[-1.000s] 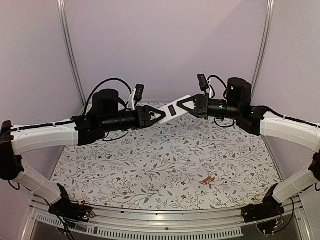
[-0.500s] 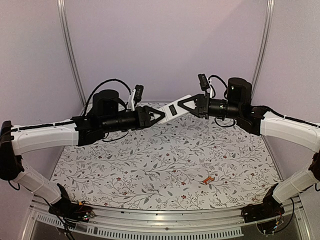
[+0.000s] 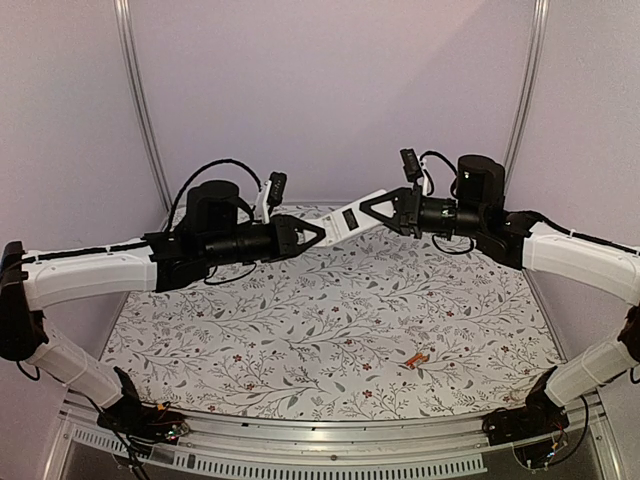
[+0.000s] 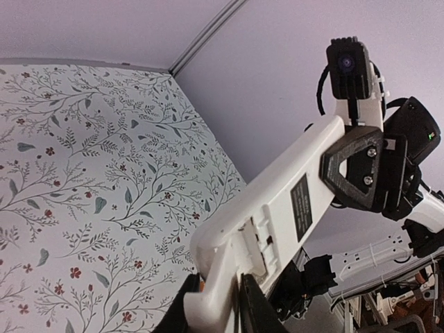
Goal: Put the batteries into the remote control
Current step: Place the battery cover at the center of the board.
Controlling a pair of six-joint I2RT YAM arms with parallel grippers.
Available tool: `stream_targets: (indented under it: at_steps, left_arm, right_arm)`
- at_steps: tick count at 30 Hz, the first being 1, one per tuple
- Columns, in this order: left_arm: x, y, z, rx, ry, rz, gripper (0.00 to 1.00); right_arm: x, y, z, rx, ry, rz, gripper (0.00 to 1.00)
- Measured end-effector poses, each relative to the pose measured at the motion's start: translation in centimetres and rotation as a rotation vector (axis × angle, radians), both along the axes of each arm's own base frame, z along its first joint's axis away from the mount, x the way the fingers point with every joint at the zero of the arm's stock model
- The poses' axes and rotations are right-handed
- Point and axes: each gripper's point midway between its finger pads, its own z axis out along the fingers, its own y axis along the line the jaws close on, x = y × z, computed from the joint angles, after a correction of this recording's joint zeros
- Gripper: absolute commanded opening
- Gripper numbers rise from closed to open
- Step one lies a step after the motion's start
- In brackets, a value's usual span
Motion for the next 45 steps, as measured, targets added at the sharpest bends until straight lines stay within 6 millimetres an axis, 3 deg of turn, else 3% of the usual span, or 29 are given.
stream_targets:
  at_steps: [9, 16, 19, 24, 38, 45]
  left_arm:
    - [-0.2, 0.3, -0.3, 0.012, -0.007, -0.001, 0.00]
    - [-0.6, 1.0, -1.0, 0.024, -0.008, -0.003, 0.00]
    - [-0.6, 1.7, -3.0, 0.045, 0.024, -0.001, 0.00]
    - [-0.9, 3.3, -8.1, 0.117, 0.111, 0.010, 0.00]
    - [-2.0, 1.6, -20.1, 0.217, 0.355, -0.079, 0.00]
    - [-2.5, 1.1, -23.1, 0.228, 0.418, -0.109, 0.01]
  right_arm:
    - [1.1, -1.8, -1.9, -0.093, 0.030, -0.086, 0.00]
    - [3.2, -4.6, -4.1, -0.175, 0.068, -0.182, 0.00]
    - [3.3, -5.4, -5.1, -0.200, 0.081, -0.197, 0.00]
    - [2.7, -6.2, -6.5, -0.248, 0.100, -0.192, 0.00]
    - [0.6, -8.1, -7.2, -0.307, 0.090, -0.166, 0.00]
    - [-0.1, -9.2, -8.7, -0.344, 0.122, -0.166, 0.00]
